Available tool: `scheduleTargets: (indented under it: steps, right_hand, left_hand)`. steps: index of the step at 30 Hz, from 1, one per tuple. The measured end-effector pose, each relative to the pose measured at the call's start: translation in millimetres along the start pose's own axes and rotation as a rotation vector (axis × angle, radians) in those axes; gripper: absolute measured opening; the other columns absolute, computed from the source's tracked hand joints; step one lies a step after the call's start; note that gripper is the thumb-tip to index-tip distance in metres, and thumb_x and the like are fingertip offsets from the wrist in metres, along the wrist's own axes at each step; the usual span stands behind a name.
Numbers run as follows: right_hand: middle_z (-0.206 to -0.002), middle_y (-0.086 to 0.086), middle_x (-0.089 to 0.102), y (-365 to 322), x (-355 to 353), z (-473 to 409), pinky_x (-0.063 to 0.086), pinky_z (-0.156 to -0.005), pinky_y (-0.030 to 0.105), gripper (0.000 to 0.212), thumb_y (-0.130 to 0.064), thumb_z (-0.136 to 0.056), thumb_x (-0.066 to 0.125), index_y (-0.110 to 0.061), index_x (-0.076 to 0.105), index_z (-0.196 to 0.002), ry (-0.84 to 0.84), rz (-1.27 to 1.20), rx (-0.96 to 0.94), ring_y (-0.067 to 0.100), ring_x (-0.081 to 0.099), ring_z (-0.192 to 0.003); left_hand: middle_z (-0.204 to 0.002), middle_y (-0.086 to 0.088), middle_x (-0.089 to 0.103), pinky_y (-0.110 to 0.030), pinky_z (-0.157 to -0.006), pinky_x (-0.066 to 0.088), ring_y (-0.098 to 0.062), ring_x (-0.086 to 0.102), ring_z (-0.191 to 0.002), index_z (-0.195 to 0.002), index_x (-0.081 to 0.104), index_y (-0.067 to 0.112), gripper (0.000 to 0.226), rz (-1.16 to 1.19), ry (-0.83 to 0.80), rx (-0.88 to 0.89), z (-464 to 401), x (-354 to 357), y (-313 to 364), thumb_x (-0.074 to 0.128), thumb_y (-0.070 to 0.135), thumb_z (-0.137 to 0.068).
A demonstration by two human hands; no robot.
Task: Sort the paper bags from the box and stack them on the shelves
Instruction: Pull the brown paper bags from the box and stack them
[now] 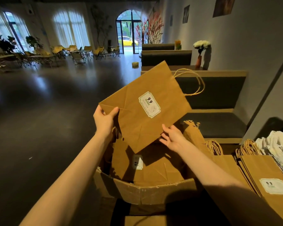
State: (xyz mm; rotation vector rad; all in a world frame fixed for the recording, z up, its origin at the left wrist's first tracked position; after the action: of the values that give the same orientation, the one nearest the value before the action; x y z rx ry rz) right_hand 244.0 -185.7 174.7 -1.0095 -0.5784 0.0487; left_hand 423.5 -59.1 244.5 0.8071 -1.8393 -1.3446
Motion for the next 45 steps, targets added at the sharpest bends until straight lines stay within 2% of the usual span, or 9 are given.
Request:
scheduleTargets:
  steps: [4,8,11,13,18,22,32,40,45]
  right_hand:
    - [-0.121,0.001,0.06,-23.8,-0.8,5.1,0.048,-0.086,0.033,0.02,-0.013,-0.096,0.051,-0.021,0.053,-0.114,0.061,0.05,-0.244,0.016,0.058,-0.101]
    - [-0.117,0.002,0.062,-45.9,0.9,7.3,0.051,-0.092,0.037,0.013,-0.014,-0.099,0.046,-0.021,0.055,-0.104,0.073,0.14,-0.414,0.01,0.06,-0.095]
    - [-0.117,0.0,0.062,-58.2,1.2,3.1,0.048,-0.099,0.041,0.014,-0.015,-0.099,0.046,-0.024,0.054,-0.105,0.08,0.265,-0.52,0.013,0.059,-0.106]
    - [-0.119,0.0,0.062,-63.1,2.1,-0.6,0.047,-0.1,0.042,0.015,-0.016,-0.098,0.047,-0.022,0.055,-0.109,0.064,0.341,-0.56,0.016,0.058,-0.112]
    - [-0.122,0.002,0.062,-62.6,4.5,-13.6,0.047,-0.1,0.041,0.019,-0.017,-0.098,0.048,-0.019,0.056,-0.115,0.049,0.452,-0.559,0.016,0.057,-0.115]
    - [-0.118,-0.001,0.061,-53.5,3.3,-27.6,0.047,-0.099,0.037,0.018,-0.015,-0.097,0.049,-0.023,0.056,-0.111,-0.005,0.492,-0.549,0.016,0.055,-0.116]
    - [-0.117,0.0,0.062,-16.5,-23.8,-84.2,0.049,-0.094,0.032,0.032,-0.024,-0.101,0.04,-0.017,0.055,-0.128,-0.036,0.772,-0.375,0.019,0.059,-0.11]
    - [-0.128,0.009,0.056,30.2,-63.4,-140.3,0.039,-0.089,0.022,0.034,-0.016,-0.096,0.052,-0.011,0.052,-0.13,-0.15,1.413,-0.25,0.021,0.053,-0.118]
    - [-0.139,0.009,0.047,67.2,-79.3,-183.7,0.039,-0.105,0.04,0.049,-0.025,-0.091,0.059,-0.017,0.042,-0.136,-0.093,1.76,-0.027,0.027,0.046,-0.126]
  left_hand:
    - [-0.114,0.003,0.049,-0.031,-0.09,0.045,-0.013,0.05,-0.103,-0.122,0.043,0.017,0.054,-0.315,0.112,0.057,-0.1,-10.6,-3.2,0.074,0.015,-0.078]
    - [-0.13,-0.002,0.049,-0.044,-0.104,0.037,-0.023,0.044,-0.122,-0.132,0.04,0.02,0.068,-0.77,-0.071,0.208,-0.5,-4.8,-8.4,0.075,0.036,-0.076]
    - [-0.127,-0.001,0.053,-0.037,-0.098,0.044,-0.016,0.051,-0.114,-0.131,0.039,0.016,0.059,-0.605,-0.251,0.131,0.9,3.8,-8.3,0.068,0.036,-0.083]
    - [-0.121,-0.001,0.055,-0.027,-0.087,0.046,-0.012,0.054,-0.106,-0.126,0.044,0.013,0.046,-0.47,-0.279,0.104,1.9,7.0,-3.5,0.062,0.031,-0.088]
    - [-0.114,0.004,0.058,-0.023,-0.08,0.049,-0.007,0.058,-0.096,-0.12,0.049,0.018,0.034,-0.295,-0.318,-0.012,-1.7,5.3,-15.1,0.06,0.026,-0.089]
    - [-0.106,0.004,0.062,-0.035,-0.089,0.05,-0.017,0.061,-0.102,-0.109,0.054,0.02,0.026,-0.256,-0.297,-0.098,-10.0,-2.3,-31.4,0.065,0.02,-0.086]
    - [-0.089,0.007,0.065,-0.025,-0.08,0.051,-0.007,0.063,-0.086,-0.1,0.061,0.016,0.011,-0.287,-0.061,-0.102,-12.9,-6.8,-74.4,0.052,0.013,-0.094]
    - [-0.103,0.0,0.066,-0.041,-0.095,0.049,-0.019,0.063,-0.103,-0.103,0.061,0.022,0.016,-0.31,0.057,-0.166,-26.1,-9.4,-111.2,0.052,0.011,-0.095]
    - [-0.105,0.001,0.064,-0.026,-0.086,0.05,-0.012,0.06,-0.099,-0.11,0.06,0.015,0.019,-0.308,0.104,-0.2,-32.9,-3.3,-127.8,0.051,0.01,-0.095]
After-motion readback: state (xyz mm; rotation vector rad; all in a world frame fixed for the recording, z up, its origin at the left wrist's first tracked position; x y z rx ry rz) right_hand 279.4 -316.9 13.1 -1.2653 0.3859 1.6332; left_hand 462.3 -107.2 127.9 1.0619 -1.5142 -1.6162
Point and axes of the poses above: each hand's wrist, its own z-axis away from the middle knuckle, its own x-axis out of the palm, y = z × x, the point moved 3 cm from there along -z, towards the middle knuckle
